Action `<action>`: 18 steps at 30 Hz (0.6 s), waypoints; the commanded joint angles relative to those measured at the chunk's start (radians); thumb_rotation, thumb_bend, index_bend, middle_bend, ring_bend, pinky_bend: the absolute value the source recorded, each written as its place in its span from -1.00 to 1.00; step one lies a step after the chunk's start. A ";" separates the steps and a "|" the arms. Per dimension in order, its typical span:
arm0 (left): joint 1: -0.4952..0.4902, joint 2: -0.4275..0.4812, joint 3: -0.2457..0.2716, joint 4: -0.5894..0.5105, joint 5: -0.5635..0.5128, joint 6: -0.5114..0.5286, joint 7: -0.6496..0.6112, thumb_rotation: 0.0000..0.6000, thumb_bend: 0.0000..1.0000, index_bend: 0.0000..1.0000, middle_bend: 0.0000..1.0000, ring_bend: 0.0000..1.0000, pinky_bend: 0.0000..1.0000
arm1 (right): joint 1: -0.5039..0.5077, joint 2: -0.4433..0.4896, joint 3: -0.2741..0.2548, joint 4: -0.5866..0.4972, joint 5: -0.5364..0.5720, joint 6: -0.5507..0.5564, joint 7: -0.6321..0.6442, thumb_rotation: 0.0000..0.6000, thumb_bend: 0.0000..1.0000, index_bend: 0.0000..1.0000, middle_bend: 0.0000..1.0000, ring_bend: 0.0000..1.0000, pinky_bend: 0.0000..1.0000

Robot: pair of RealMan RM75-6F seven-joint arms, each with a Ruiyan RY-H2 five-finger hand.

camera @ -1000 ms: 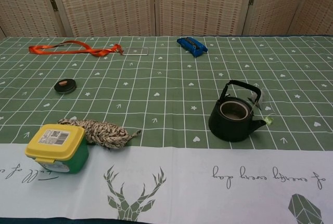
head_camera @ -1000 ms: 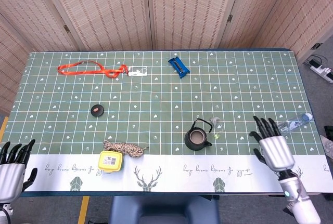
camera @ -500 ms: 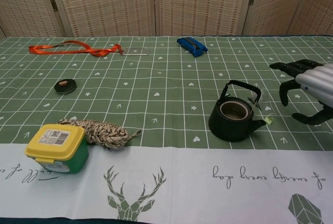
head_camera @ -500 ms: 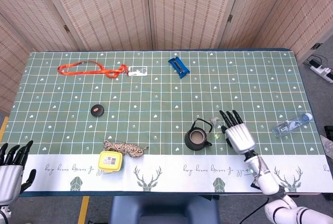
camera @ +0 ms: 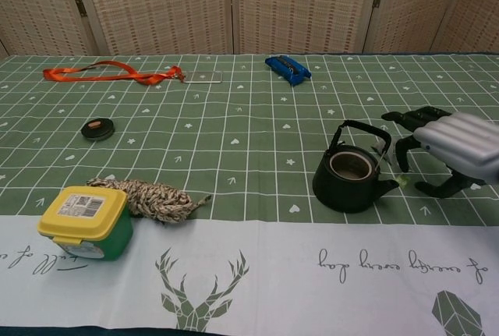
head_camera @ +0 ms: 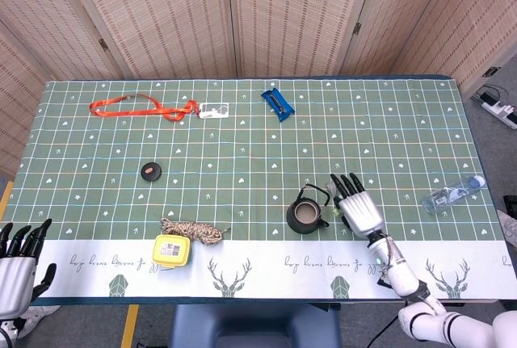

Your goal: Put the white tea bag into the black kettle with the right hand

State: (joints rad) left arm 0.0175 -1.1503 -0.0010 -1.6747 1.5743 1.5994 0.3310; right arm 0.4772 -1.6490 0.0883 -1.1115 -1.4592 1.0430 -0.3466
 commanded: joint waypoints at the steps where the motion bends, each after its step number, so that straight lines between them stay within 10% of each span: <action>1: 0.000 0.000 0.000 0.000 0.001 0.001 0.001 1.00 -0.26 -1.00 -0.66 -0.77 -0.97 | 0.007 -0.008 -0.001 0.011 0.004 -0.006 0.002 1.00 -0.26 -0.07 -1.00 -1.00 -1.00; 18: 0.003 -0.001 -0.001 0.001 0.006 0.006 0.002 1.00 -0.26 -1.00 -0.66 -0.77 -0.97 | 0.036 -0.048 -0.006 0.061 0.025 -0.025 0.016 1.00 -0.26 -0.07 -1.00 -1.00 -1.00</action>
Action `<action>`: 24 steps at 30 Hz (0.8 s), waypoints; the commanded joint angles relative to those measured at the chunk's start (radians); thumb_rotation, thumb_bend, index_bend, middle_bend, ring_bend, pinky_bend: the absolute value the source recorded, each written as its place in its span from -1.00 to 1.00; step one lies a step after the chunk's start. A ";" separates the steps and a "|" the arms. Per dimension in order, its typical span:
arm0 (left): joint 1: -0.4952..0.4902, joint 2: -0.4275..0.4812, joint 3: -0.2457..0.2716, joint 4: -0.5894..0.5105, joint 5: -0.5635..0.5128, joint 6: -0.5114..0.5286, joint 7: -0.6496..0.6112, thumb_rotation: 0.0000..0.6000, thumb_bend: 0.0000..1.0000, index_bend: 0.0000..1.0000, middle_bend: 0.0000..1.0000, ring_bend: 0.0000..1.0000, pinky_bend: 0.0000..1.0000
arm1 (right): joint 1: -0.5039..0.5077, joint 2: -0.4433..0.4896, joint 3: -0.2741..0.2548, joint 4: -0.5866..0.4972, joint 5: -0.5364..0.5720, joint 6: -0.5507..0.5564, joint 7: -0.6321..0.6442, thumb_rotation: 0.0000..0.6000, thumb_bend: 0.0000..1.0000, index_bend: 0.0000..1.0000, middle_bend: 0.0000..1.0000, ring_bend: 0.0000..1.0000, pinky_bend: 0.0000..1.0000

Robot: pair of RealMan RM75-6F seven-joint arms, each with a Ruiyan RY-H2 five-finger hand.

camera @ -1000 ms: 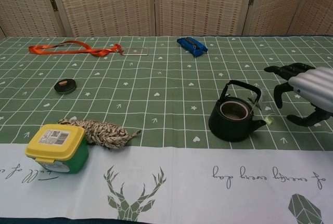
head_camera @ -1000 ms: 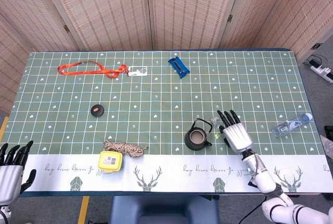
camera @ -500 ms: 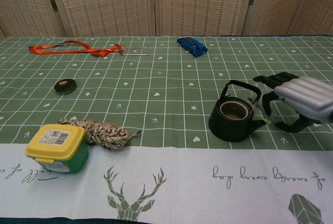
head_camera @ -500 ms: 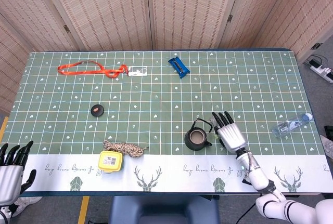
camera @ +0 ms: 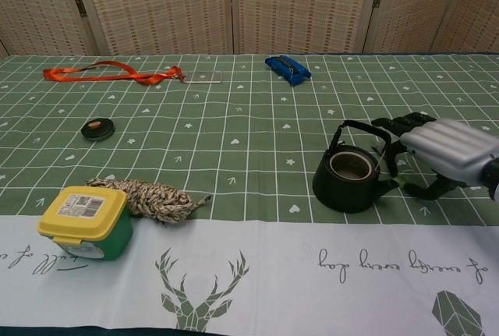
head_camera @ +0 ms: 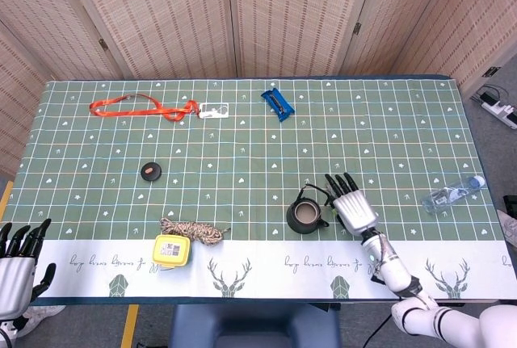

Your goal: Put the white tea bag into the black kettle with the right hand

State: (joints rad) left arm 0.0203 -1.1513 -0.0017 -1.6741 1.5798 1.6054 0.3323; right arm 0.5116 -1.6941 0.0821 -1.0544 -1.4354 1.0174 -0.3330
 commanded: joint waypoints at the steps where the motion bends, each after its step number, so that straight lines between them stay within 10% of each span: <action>1: 0.000 0.000 0.000 0.000 0.001 0.001 0.001 1.00 -0.26 -1.00 -0.66 -0.77 -0.97 | 0.003 -0.005 0.000 0.006 0.001 0.001 0.004 1.00 -0.26 -0.07 -1.00 -1.00 -1.00; 24: 0.002 0.000 0.005 0.011 0.028 0.012 -0.013 1.00 -0.26 -1.00 -0.66 -0.77 -0.96 | 0.023 -0.056 -0.008 0.091 -0.001 0.022 0.001 1.00 -0.25 0.36 -0.87 -1.00 -1.00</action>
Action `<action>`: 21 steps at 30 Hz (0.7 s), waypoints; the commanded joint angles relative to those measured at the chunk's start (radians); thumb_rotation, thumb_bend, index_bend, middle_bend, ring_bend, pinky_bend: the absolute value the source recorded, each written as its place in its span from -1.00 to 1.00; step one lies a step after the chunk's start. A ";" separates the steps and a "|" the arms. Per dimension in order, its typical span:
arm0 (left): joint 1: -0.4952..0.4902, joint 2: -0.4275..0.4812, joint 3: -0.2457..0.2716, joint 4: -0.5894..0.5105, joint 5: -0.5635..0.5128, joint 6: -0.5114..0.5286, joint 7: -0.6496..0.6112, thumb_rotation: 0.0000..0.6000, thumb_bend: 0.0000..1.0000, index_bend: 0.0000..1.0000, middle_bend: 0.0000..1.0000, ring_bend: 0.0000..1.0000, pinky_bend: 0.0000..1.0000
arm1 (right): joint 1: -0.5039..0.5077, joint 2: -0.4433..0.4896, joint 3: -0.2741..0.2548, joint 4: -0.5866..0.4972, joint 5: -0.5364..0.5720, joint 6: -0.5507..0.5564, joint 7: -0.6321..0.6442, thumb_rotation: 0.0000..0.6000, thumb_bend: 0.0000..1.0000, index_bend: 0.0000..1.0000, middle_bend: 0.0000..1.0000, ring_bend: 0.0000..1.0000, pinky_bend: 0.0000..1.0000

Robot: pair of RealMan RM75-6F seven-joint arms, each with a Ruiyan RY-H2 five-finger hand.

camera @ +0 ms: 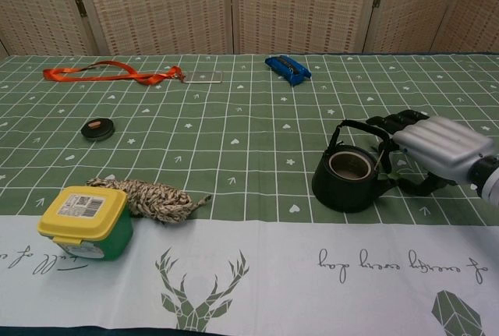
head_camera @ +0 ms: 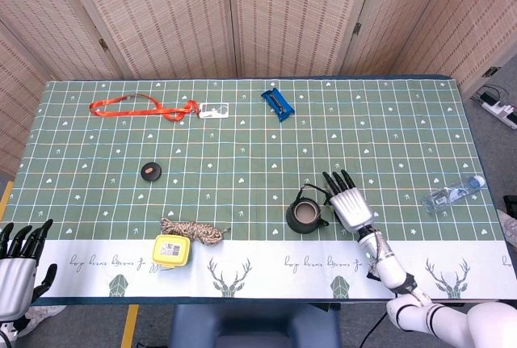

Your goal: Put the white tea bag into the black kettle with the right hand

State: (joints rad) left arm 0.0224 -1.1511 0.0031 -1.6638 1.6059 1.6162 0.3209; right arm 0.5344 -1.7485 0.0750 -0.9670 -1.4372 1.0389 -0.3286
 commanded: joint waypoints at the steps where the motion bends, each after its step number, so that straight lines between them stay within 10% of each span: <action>1: 0.000 0.000 0.001 0.002 0.003 0.001 -0.002 1.00 -0.26 -1.00 -0.66 -0.77 -0.96 | 0.000 -0.003 -0.001 0.005 0.002 0.001 -0.006 1.00 -0.25 0.38 -0.86 -1.00 -1.00; 21: 0.003 0.001 0.003 0.007 0.013 0.005 -0.008 1.00 -0.26 -1.00 -0.66 -0.78 -0.96 | 0.000 0.002 0.001 0.010 0.007 0.021 -0.012 1.00 -0.18 0.48 -0.81 -0.99 -1.00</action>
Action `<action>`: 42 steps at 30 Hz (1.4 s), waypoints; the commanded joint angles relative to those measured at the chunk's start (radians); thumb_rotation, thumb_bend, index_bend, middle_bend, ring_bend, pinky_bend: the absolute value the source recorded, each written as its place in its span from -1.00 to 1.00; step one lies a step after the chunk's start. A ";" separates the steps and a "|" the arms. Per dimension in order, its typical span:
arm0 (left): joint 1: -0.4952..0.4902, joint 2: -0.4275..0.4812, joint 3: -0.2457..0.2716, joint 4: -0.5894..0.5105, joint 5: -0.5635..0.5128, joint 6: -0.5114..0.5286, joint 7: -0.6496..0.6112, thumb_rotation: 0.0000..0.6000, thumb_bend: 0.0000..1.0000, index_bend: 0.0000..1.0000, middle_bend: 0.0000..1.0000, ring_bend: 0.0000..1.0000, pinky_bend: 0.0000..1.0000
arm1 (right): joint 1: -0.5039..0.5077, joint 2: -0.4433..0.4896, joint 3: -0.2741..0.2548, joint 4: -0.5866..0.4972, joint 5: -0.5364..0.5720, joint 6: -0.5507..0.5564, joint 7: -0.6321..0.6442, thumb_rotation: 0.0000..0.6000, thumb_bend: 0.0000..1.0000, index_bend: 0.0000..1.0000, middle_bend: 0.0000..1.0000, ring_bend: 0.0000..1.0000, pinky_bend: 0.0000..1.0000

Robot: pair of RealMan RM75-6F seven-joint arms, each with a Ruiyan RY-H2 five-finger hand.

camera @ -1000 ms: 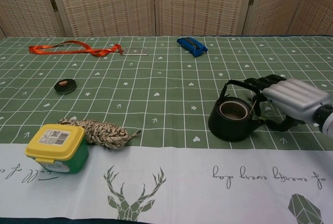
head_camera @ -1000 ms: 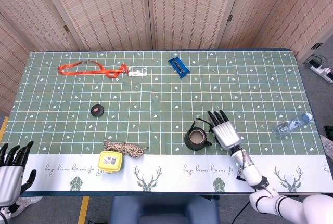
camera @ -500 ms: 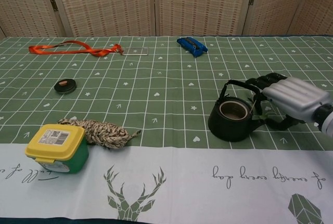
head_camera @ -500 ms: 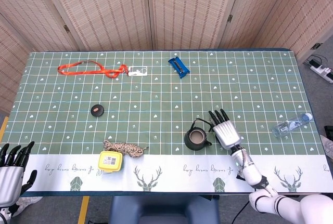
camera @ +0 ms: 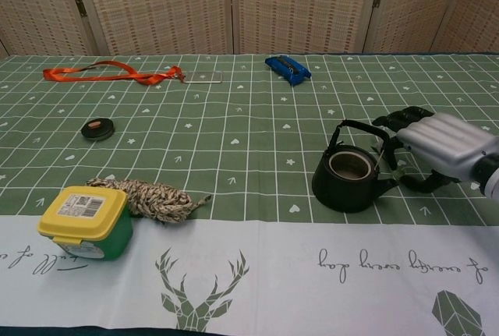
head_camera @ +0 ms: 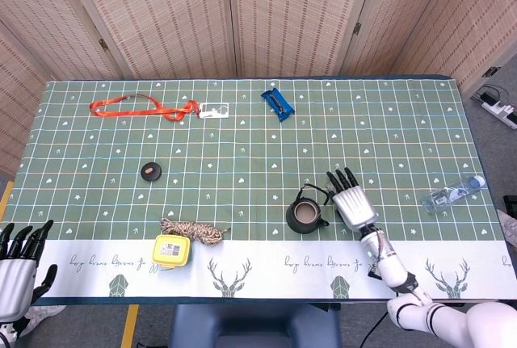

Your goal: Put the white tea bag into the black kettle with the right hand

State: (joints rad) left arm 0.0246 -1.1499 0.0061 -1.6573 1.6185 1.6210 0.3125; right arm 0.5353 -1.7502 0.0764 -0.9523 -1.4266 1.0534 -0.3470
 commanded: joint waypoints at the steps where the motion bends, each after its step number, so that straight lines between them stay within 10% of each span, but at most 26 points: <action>1: 0.001 0.000 0.000 0.000 0.001 0.001 0.000 1.00 -0.26 -1.00 -0.66 -0.77 -0.95 | -0.001 0.006 0.000 -0.008 -0.006 0.012 0.010 1.00 -0.18 0.48 -0.80 -0.99 -1.00; 25: 0.000 -0.004 -0.004 0.000 -0.010 -0.006 0.012 1.00 -0.26 -1.00 -0.66 -0.78 -0.95 | -0.007 0.214 0.080 -0.368 -0.053 0.197 -0.047 1.00 -0.18 0.49 -0.79 -0.99 -1.00; 42: 0.000 -0.004 -0.005 -0.002 -0.009 -0.004 0.012 1.00 -0.26 -1.00 -0.66 -0.78 -0.94 | 0.028 0.378 0.178 -0.756 -0.051 0.253 -0.306 1.00 -0.18 0.49 -0.78 -0.98 -1.00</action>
State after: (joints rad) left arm 0.0251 -1.1540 0.0015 -1.6590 1.6098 1.6171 0.3247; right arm 0.5587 -1.3876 0.2430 -1.6857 -1.4831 1.3006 -0.6315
